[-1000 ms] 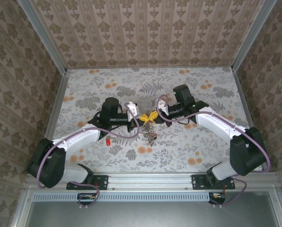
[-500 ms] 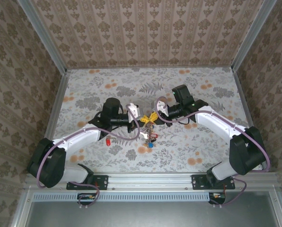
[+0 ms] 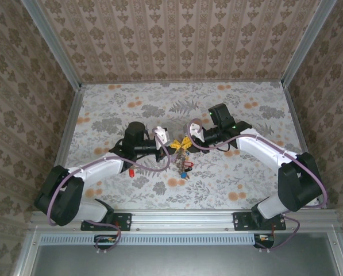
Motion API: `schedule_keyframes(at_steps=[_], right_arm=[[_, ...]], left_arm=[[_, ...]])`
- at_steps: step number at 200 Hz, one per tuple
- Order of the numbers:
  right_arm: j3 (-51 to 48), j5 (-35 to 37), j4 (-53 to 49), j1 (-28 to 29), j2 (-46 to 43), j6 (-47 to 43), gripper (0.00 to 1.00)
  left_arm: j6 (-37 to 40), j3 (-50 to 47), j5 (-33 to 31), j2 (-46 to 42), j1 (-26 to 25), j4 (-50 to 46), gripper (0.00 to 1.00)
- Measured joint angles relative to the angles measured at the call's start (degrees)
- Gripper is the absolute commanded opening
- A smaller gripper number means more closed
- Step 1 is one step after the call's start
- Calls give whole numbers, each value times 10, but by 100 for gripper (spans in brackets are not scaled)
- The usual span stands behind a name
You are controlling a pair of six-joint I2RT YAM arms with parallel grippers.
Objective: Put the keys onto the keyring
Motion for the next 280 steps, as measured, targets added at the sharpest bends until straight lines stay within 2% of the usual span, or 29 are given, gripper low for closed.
schedule_keyframes(at_steps=[13, 55, 86, 95, 119, 181, 242, 280], right_arm=[[-1, 2, 5, 0, 0, 0, 17], [-9, 15, 29, 0, 1, 2, 0], [-17, 17, 42, 0, 1, 4, 0], [-19, 17, 44, 0, 1, 4, 0], [-19, 16, 44, 0, 1, 4, 0], [-19, 0, 38, -4, 1, 4, 0], [-19, -10, 38, -7, 1, 13, 0], [-19, -12, 38, -7, 2, 17, 0]], left_arm=[[-6, -6, 0, 0, 0, 12, 0], [-23, -16, 1, 3, 8, 37, 0], [-28, -20, 0, 5, 8, 45, 0], [-28, -20, 0, 5, 8, 45, 9], [-32, -20, 2, 9, 10, 54, 18], [-27, -5, 23, 28, 11, 43, 20], [-22, 0, 33, 31, 11, 40, 17], [-17, 5, 37, 33, 11, 30, 12]])
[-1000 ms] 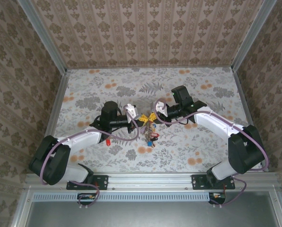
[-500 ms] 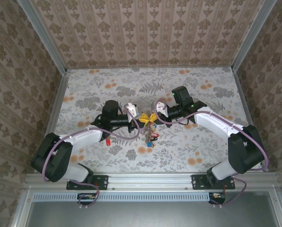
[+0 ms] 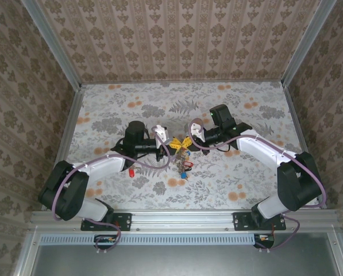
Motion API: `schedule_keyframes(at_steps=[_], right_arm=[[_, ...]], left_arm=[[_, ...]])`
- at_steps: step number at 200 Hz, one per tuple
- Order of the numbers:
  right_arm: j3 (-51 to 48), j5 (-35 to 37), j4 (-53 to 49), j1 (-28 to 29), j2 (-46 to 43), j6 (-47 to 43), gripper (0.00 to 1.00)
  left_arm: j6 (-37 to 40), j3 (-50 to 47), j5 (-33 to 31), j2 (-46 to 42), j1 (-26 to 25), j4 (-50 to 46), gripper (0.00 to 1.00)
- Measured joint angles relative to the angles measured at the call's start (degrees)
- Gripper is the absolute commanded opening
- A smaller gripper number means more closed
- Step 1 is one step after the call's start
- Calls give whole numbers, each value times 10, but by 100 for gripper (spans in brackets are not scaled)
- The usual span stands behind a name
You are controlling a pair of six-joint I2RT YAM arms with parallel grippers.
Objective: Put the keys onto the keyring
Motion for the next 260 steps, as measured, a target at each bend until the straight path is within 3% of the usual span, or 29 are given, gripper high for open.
schedule_keyframes(at_steps=[21, 48, 86, 158, 209, 260], right_arm=[[0, 0, -3, -1, 2, 0, 0], [2, 1, -14, -1, 3, 0, 1], [0, 22, -13, -1, -2, -3, 19], [-69, 96, 0, 7, -131, 24, 20], [-90, 150, 76, 154, -144, 82, 19], [-95, 252, 239, 304, 28, 145, 23]], left_arm=[[9, 7, 2, 2, -3, -18, 0], [15, 9, 2, 2, -4, -25, 0], [15, 8, -14, 2, -4, -22, 0], [34, -1, -74, -18, 23, -15, 0], [26, 18, -63, 5, 70, -10, 0], [-8, 43, -29, 59, 107, 14, 0]])
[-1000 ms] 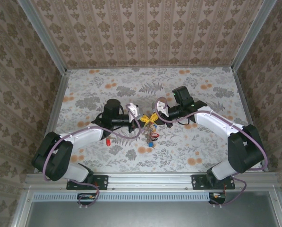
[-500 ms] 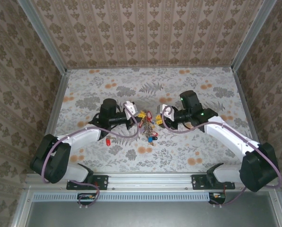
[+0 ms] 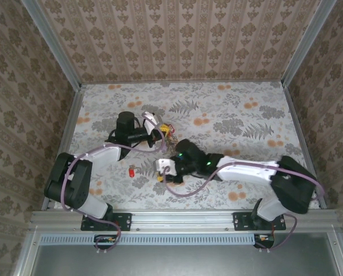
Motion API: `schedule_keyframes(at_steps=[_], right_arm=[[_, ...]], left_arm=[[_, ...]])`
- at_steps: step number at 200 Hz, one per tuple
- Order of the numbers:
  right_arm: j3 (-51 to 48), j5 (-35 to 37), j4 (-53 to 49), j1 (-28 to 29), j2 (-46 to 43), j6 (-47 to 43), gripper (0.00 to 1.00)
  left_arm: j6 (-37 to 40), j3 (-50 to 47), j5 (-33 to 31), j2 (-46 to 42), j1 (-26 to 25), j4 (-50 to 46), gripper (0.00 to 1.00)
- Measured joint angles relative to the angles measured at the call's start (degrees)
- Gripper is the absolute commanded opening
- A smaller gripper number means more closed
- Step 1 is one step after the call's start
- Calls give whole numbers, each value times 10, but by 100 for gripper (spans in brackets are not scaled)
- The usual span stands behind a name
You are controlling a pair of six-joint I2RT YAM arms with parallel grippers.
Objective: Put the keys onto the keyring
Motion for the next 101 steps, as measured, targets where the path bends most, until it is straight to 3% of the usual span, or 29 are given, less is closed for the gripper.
schedule_keyframes(at_steps=[45, 68, 101], right_arm=[[71, 106, 80, 55, 171, 82, 31], [110, 160, 116, 62, 219, 135, 38], [161, 216, 147, 62, 274, 204, 38]], left_arm=[[-18, 16, 30, 32, 28, 15, 0], [-27, 29, 44, 47, 47, 28, 0], [-38, 39, 58, 63, 61, 48, 0]])
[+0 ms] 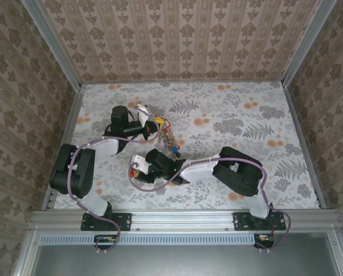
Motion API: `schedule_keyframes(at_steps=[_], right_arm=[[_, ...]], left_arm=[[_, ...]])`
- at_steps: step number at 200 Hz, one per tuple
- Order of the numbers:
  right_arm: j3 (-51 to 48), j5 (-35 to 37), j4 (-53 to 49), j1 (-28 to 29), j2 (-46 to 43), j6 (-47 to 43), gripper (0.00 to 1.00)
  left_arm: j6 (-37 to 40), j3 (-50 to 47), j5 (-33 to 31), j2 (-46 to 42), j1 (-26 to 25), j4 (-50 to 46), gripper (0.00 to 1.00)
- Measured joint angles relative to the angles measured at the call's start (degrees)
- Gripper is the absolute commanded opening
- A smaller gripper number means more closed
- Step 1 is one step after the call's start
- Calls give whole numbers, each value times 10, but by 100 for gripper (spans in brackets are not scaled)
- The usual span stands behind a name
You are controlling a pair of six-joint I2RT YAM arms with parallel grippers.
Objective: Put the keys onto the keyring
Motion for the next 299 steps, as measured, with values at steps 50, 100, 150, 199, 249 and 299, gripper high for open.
schedule_keyframes(at_steps=[50, 100, 150, 199, 249, 299], right_arm=[[62, 43, 12, 0, 67, 56, 38], [101, 53, 11, 0, 103, 71, 37], [125, 57, 12, 0, 128, 74, 25], [109, 56, 26, 0, 125, 65, 0], [-72, 5, 36, -14, -2, 39, 0], [-251, -97, -5, -56, -165, 37, 0]], left_arm=[[-11, 3, 12, 8, 6, 9, 0], [-12, 3, 16, 8, 9, 18, 0], [-12, 3, 17, 8, 9, 21, 0], [-12, 3, 19, 8, 9, 21, 0], [-12, 3, 21, 7, 8, 21, 0], [-11, -2, 21, -13, -8, 15, 0]])
